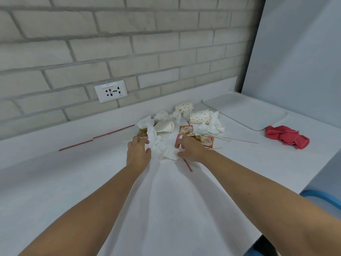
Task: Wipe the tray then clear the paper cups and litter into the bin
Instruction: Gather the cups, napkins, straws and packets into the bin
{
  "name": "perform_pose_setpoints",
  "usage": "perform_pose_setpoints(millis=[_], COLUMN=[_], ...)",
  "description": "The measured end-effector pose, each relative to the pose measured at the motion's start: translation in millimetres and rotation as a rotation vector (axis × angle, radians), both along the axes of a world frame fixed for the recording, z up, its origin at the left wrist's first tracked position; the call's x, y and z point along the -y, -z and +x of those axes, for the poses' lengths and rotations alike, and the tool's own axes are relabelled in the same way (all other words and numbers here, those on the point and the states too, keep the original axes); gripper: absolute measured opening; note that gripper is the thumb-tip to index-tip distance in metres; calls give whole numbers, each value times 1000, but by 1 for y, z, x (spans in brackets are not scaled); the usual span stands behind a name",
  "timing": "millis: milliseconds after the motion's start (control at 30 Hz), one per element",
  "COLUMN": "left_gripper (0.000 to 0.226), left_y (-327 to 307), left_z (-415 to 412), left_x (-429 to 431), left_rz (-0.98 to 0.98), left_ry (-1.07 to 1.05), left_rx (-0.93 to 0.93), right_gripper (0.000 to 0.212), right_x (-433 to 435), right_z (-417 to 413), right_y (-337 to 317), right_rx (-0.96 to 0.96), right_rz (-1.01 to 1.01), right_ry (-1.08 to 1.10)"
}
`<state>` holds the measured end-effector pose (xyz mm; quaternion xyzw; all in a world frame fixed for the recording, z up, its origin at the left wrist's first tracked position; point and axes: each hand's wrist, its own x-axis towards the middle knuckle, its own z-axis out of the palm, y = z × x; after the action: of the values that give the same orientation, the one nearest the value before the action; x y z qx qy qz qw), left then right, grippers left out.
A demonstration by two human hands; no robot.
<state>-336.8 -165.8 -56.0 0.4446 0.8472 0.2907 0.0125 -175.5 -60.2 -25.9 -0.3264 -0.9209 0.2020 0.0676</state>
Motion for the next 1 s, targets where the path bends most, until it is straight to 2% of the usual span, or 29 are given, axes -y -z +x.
perform_pose_setpoints(millis=[167,333,433,533,667,767,833,933,1000], left_gripper=[35,46,48,37,29,27,24,19,14], left_y=[-2,6,10,18,25,26,22,9,0], left_z=[-5,-8,-14,-20,-27,-32,-33,-35,-35], left_x=[-23,-42,-50,-51,-47,-45,-42,-37,-36], left_rz=[-83,-154,-261,-288,-216,-149,-40,167,306], left_ry=[4,24,31,5,-1,-10,-29,-92,-118], left_rx=[-48,-62,-35,9,31,50,129,278,366], right_gripper=[45,69,67,47,11,15,20,14,23], right_x=[-11,-24,-29,-34,-38,-39,-41,-44,-46], right_z=[-17,-36,-48,-55,-64,-68,-70,-75,-80], right_y=[-1,7,14,17,23,23,18,-1,-15], right_rx=[19,183,298,315,223,225,169,-52,-230], right_rz=[-49,-71,-50,-15,23,28,-18,-180,-328], right_ry=[-35,-117,-142,-170,-200,-212,-199,-101,-18])
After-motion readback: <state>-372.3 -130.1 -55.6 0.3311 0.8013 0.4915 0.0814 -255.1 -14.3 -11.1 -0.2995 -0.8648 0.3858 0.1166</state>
